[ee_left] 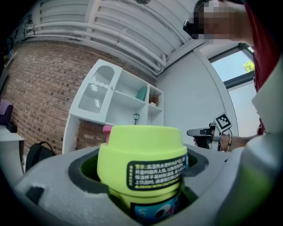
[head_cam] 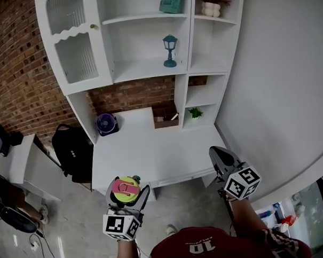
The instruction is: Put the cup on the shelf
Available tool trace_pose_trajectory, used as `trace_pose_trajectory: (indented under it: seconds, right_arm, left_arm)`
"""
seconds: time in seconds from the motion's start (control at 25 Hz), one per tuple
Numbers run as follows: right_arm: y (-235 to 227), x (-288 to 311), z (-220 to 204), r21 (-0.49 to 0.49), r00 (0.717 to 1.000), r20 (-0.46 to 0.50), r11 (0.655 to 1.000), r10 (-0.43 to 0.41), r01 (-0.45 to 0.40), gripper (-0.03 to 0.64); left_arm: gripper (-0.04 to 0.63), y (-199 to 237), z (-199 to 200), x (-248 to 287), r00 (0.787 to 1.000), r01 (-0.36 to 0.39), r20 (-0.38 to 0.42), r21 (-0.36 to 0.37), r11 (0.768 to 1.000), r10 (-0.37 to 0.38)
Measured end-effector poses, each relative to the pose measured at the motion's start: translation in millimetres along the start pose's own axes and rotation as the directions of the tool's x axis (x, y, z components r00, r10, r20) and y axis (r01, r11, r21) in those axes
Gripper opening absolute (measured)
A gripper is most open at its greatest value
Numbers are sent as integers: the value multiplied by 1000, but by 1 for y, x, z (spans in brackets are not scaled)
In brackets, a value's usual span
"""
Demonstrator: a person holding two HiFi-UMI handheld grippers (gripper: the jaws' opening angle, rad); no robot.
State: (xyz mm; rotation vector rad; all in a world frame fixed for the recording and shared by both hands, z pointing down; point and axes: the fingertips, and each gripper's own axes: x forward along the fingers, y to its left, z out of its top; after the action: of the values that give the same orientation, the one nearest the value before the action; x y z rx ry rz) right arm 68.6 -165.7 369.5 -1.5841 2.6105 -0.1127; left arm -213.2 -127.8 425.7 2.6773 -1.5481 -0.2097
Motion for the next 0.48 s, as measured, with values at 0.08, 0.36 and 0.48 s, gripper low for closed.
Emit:
trace_pose_trajectory:
  seconds: [0.08,0.36,0.48]
  right_arm:
    - [-2,6,-5,-4,1000,-12,1000,-7,7,5]
    - [-3,26,-19,-27,999,-51,1000,9,-11,5]
    - [-16,33,-21,-8,999,-52,1000,-1,1,5]
  left_arm:
    - [468,7,-7,1,1000,-5,3,-5,1000,5]
    - [468,16,-21,-2,999,34,-9,-23,999,-35]
    - [468,19,-14,0,1000,28,2,-41,999,-28]
